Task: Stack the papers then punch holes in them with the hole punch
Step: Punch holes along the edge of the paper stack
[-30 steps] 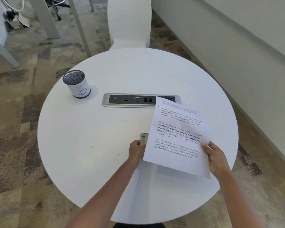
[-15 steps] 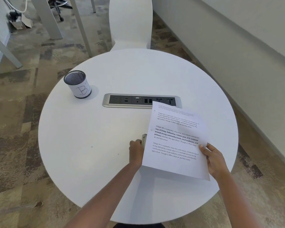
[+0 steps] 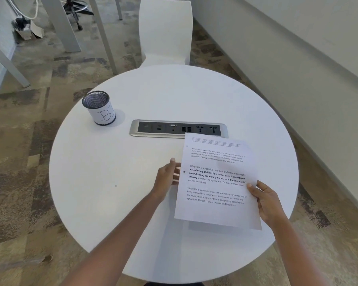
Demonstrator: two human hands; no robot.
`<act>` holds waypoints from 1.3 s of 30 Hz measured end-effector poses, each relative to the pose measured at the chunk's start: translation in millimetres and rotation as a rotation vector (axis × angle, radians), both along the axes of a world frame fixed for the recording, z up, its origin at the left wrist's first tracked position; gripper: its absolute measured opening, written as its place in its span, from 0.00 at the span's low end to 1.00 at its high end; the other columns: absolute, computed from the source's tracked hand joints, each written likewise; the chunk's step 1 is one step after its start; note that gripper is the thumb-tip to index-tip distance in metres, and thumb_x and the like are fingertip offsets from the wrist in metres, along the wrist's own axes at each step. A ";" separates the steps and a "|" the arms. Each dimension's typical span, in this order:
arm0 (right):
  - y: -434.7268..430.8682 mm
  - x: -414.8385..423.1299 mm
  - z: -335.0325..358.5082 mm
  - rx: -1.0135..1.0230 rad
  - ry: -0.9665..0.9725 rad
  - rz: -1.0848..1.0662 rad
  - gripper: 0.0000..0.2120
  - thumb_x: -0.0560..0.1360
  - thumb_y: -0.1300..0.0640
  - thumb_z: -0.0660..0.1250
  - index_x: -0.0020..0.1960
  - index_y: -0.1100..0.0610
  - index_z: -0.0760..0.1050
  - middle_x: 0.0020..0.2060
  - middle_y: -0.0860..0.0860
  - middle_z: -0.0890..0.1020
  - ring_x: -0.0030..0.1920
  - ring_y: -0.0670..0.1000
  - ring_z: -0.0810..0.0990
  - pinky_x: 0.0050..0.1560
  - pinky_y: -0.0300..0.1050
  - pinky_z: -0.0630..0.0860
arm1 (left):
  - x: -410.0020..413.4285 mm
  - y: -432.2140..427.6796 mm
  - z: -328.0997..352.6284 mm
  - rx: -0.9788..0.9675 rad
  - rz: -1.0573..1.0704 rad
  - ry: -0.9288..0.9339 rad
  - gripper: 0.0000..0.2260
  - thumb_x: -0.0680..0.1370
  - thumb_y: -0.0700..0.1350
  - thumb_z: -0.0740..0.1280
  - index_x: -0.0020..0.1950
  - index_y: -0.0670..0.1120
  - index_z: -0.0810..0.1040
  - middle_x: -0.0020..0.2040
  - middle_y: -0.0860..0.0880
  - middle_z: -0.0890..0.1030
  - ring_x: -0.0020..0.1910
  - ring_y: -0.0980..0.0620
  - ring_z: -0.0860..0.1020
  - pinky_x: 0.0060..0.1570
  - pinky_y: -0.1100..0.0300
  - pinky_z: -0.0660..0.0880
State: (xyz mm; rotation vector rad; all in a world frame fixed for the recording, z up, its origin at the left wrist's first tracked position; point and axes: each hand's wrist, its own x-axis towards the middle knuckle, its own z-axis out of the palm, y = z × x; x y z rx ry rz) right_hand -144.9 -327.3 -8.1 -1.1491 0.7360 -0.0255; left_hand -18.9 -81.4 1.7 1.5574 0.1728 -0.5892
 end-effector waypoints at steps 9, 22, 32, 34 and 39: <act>17.7 8.1 2.6 -0.085 0.035 0.153 0.09 0.76 0.64 0.62 0.50 0.56 0.79 0.39 0.50 0.87 0.37 0.48 0.85 0.37 0.43 0.83 | 27.9 17.9 10.6 -0.083 0.000 -0.098 0.10 0.78 0.36 0.61 0.57 0.44 0.75 0.37 0.49 0.76 0.32 0.60 0.80 0.29 0.70 0.76; 44.1 17.4 -8.0 -0.257 0.310 0.263 0.08 0.75 0.66 0.64 0.52 0.63 0.78 0.43 0.59 0.82 0.37 0.54 0.80 0.37 0.43 0.76 | 21.6 31.2 -27.9 0.309 0.082 -0.034 0.12 0.74 0.33 0.64 0.56 0.37 0.79 0.43 0.41 0.80 0.44 0.45 0.77 0.55 0.46 0.76; 48.0 18.6 -4.6 -0.213 0.218 0.141 0.08 0.74 0.66 0.64 0.44 0.54 0.79 0.38 0.52 0.84 0.34 0.52 0.81 0.35 0.43 0.77 | 24.2 30.1 -18.5 0.163 0.176 -0.159 0.10 0.75 0.33 0.65 0.55 0.37 0.79 0.33 0.49 0.76 0.38 0.47 0.72 0.46 0.55 0.72; 46.9 18.2 -4.5 -0.195 0.205 0.126 0.08 0.74 0.66 0.64 0.45 0.55 0.79 0.37 0.53 0.85 0.33 0.51 0.82 0.35 0.43 0.78 | 24.3 31.0 -17.3 0.130 0.180 -0.143 0.10 0.75 0.33 0.64 0.55 0.37 0.79 0.35 0.48 0.78 0.37 0.48 0.73 0.43 0.56 0.73; 45.4 17.1 -4.4 -0.143 0.174 0.120 0.08 0.73 0.68 0.65 0.45 0.57 0.79 0.31 0.49 0.86 0.29 0.49 0.84 0.31 0.42 0.81 | 23.3 33.7 -19.5 0.098 0.182 -0.099 0.11 0.75 0.32 0.63 0.56 0.35 0.79 0.47 0.41 0.80 0.42 0.46 0.74 0.42 0.58 0.72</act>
